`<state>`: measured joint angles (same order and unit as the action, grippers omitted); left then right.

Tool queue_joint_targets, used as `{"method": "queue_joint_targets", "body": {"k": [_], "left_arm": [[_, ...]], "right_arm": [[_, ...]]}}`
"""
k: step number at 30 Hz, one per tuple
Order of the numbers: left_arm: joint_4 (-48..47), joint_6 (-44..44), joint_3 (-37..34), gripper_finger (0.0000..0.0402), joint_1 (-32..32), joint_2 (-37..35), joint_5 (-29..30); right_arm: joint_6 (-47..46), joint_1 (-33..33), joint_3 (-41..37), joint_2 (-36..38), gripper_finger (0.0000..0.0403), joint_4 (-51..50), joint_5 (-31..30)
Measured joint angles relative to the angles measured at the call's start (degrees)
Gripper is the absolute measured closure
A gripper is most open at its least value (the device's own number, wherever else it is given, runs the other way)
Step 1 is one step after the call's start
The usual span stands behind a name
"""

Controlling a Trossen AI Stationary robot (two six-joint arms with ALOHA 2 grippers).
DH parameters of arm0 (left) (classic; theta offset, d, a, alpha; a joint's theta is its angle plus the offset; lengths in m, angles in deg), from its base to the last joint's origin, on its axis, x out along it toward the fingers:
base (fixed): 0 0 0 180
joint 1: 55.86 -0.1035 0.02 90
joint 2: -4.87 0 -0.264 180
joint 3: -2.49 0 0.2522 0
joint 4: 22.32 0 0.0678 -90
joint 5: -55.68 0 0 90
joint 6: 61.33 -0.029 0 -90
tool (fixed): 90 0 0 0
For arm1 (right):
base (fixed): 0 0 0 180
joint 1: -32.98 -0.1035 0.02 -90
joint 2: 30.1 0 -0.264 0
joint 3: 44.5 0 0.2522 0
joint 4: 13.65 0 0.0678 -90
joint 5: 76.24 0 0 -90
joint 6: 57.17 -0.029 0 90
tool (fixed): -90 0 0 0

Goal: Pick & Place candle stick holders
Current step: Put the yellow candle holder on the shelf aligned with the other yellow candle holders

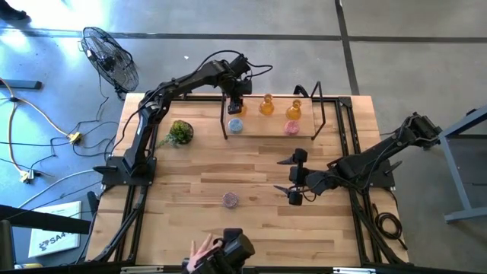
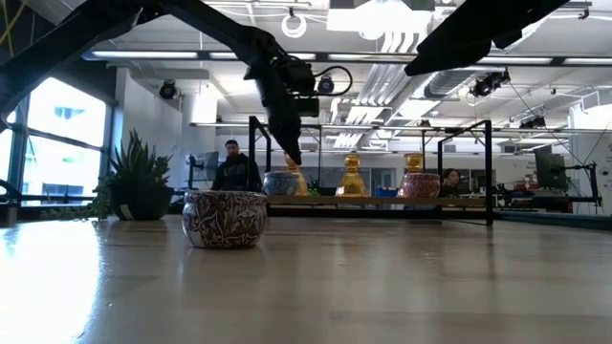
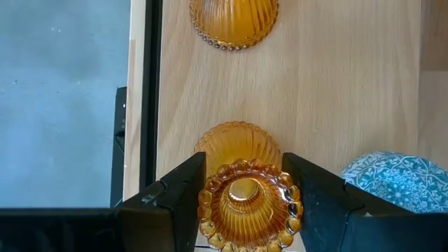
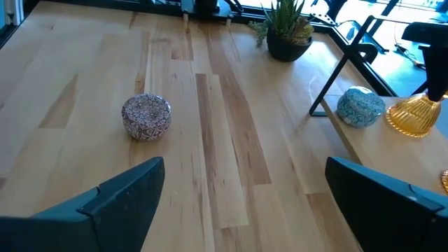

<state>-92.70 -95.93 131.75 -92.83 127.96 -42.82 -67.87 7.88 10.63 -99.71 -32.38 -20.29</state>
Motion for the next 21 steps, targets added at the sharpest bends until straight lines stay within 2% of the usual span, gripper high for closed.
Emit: {"method": "queue_joint_targets", "body": {"k": [14,18,21], "left_arm": [[1.57,-1.88,0.00,0.0222,1.91,0.00,1.72],[2.09,-2.20,0.00,0.0222,2.21,0.00,6.99],[2.02,-1.51,0.00,0.0222,2.12,-0.01,8.53]], "right_arm": [[0.00,-0.02,0.00,0.00,0.0014,-0.32,0.36],[0.00,-0.02,0.00,0.00,0.0013,-0.39,0.44],[0.00,-0.02,0.00,0.00,0.0014,-0.47,0.46]]}}
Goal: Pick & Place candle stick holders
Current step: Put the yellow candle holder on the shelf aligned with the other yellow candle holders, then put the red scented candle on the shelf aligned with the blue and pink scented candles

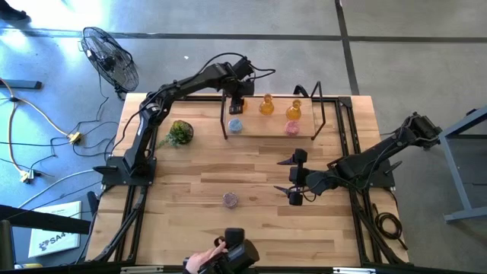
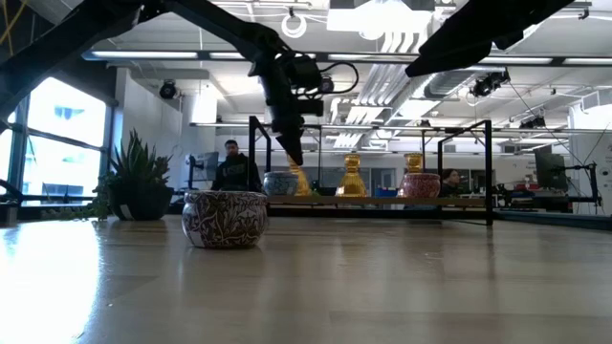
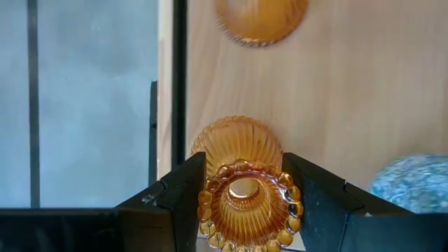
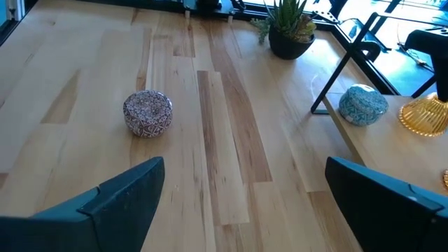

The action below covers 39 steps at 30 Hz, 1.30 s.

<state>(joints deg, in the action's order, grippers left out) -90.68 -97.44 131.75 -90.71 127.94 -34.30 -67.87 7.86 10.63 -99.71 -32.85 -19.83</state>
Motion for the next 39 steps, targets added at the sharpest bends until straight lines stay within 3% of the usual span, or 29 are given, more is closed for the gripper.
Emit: {"method": "queue_joint_targets", "body": {"k": [5,10,17,22,26,32,39], "left_arm": [[0.03,4.67,0.00,0.0222,0.00,-0.01,0.09],[0.03,4.89,0.00,0.0215,0.00,-0.01,-4.31],[0.78,4.49,0.00,0.0135,0.00,-0.01,-4.73],[2.54,4.87,0.00,0.0075,0.36,-0.01,1.31],[2.54,4.87,0.31,0.0055,0.75,-0.03,4.24],[1.69,4.97,5.34,0.0052,2.60,-0.12,6.34],[-5.58,7.67,17.58,0.0052,7.53,-0.14,4.41]], "right_arm": [[0.00,0.00,0.00,0.00,0.0014,-0.12,0.00],[0.00,0.00,-0.02,0.00,0.0013,-0.12,-0.02],[0.00,0.00,-0.02,0.00,0.0013,-0.12,-0.02],[0.00,0.00,-0.02,0.00,0.0013,-0.12,-0.02],[0.00,0.00,-0.02,0.00,0.0014,-0.12,-0.07],[0.00,0.00,-0.02,0.00,0.0013,-0.12,-0.46],[0.00,0.00,-0.02,0.00,0.0013,-0.17,-0.46]]}}
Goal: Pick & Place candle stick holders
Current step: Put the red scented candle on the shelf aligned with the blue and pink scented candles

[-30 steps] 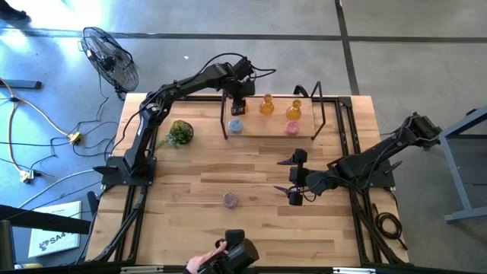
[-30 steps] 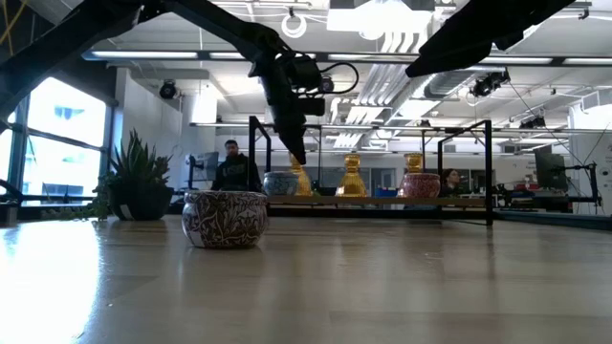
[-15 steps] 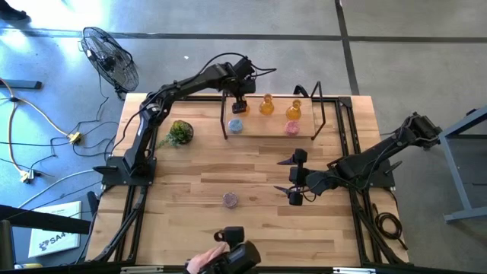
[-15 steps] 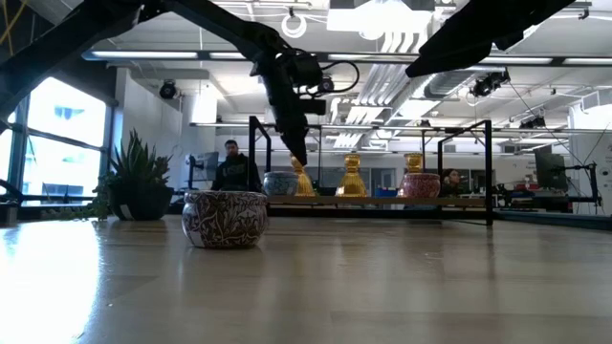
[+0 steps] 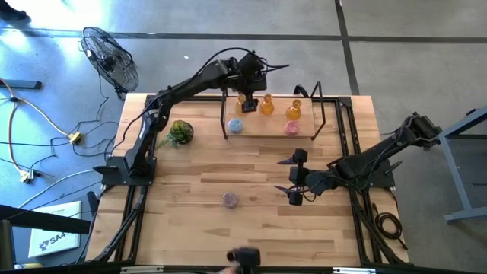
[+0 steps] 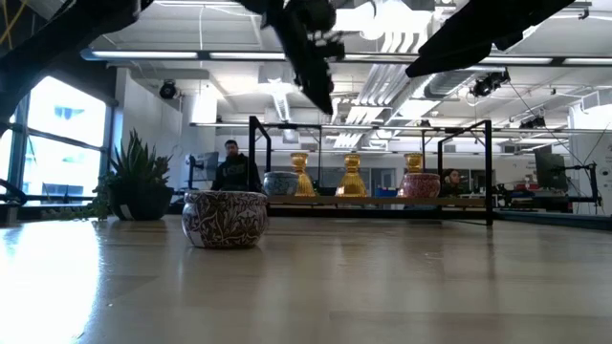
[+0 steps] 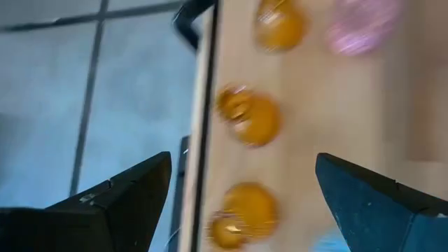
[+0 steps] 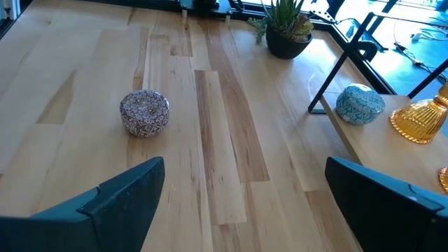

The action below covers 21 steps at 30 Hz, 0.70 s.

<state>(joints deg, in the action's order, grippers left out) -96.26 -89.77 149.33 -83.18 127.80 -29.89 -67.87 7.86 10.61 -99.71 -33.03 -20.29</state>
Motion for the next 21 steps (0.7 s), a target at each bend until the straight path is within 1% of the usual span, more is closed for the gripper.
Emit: {"method": "queue_joint_targets", "body": {"k": [1,2,4,7,11,14,17,19,21], "left_arm": [[-1.92,0.43,1.90,0.0052,0.91,-0.03,-0.98],[-2.47,0.95,2.07,0.0052,1.87,-0.71,-2.15],[-3.74,1.97,0.02,0.0052,3.66,-3.60,-4.81],[-8.44,3.78,0.02,0.0052,6.86,-6.19,-8.23],[-16.68,7.26,0.02,0.0052,11.01,-8.35,-9.83],[-23.13,11.69,0.00,0.0052,13.93,-9.11,-10.80],[-29.20,15.87,-0.03,0.0052,16.55,-9.09,-14.02],[-29.95,17.54,-0.51,0.0052,18.56,-8.94,-16.93],[-29.61,21.66,-1.14,0.0052,20.53,-8.73,-19.14]], "right_arm": [[0.00,0.00,0.00,0.00,0.0013,-0.11,-0.02],[0.00,0.00,0.00,0.00,0.0013,-0.18,0.00],[-0.10,0.00,-0.02,0.00,0.0013,-0.50,-0.04],[-1.01,0.00,-0.02,0.00,0.0013,-1.55,-0.12],[-1.70,-0.02,-0.02,0.00,0.0013,-2.17,-0.13],[-2.62,-0.02,-0.02,0.00,0.0013,-2.26,-0.09],[-3.41,-0.02,-0.02,0.00,0.0013,-2.30,-0.07],[-3.78,-0.03,-0.02,0.00,0.0013,-2.42,-0.04],[-3.86,-0.29,-0.02,0.00,0.0013,-2.94,-0.03]]}}
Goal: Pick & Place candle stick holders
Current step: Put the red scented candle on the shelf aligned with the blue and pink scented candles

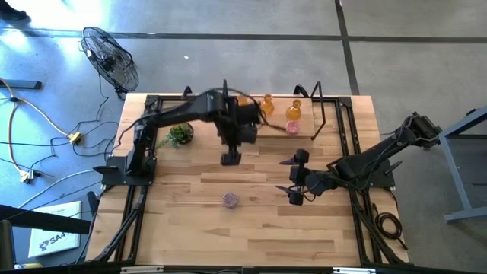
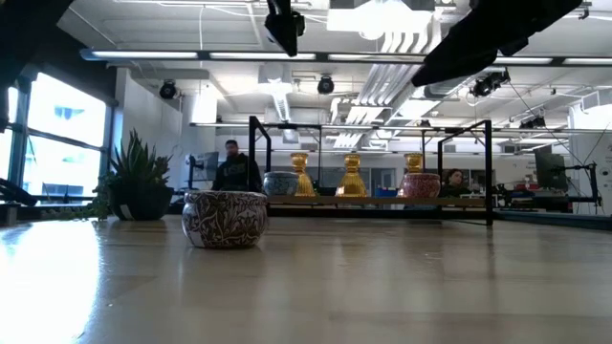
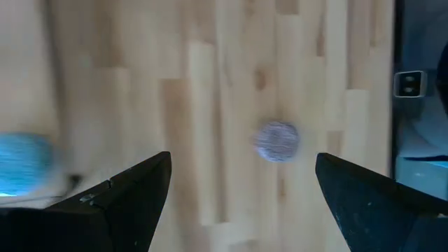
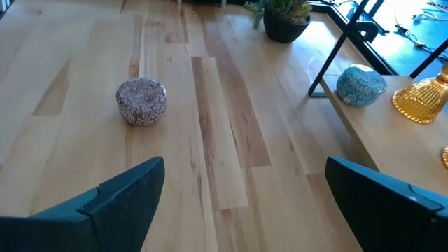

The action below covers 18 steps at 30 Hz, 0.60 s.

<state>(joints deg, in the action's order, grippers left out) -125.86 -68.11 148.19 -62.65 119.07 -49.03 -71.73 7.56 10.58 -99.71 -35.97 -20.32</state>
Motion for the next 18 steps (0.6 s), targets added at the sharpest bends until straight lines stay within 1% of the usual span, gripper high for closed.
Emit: {"method": "queue_joint_targets", "body": {"k": [3,6,9,12,15,18], "left_arm": [[-0.28,4.97,-0.12,0.0052,3.15,0.50,1.17],[-0.26,10.01,-0.07,0.0052,6.57,0.91,6.92],[-0.26,16.60,-0.07,0.0052,10.50,1.51,13.79],[-0.04,23.23,-0.47,0.0052,14.54,1.96,16.84],[0.18,29.25,-2.93,0.0052,18.21,1.70,18.98],[-0.19,33.27,-6.79,0.0052,21.36,1.86,22.91]], "right_arm": [[-0.04,-1.11,0.00,0.00,0.0013,-0.69,-0.49],[-1.07,-3.01,0.00,0.00,0.0013,-1.15,-1.56],[-2.08,-5.41,0.00,0.00,0.0013,-1.68,-3.97],[-2.15,-7.88,0.00,0.00,0.0013,-1.63,-5.56],[-2.12,-10.15,0.00,0.00,0.0013,-1.62,-5.61],[-2.02,-12.04,0.00,0.01,0.0013,-1.71,-5.63]]}}
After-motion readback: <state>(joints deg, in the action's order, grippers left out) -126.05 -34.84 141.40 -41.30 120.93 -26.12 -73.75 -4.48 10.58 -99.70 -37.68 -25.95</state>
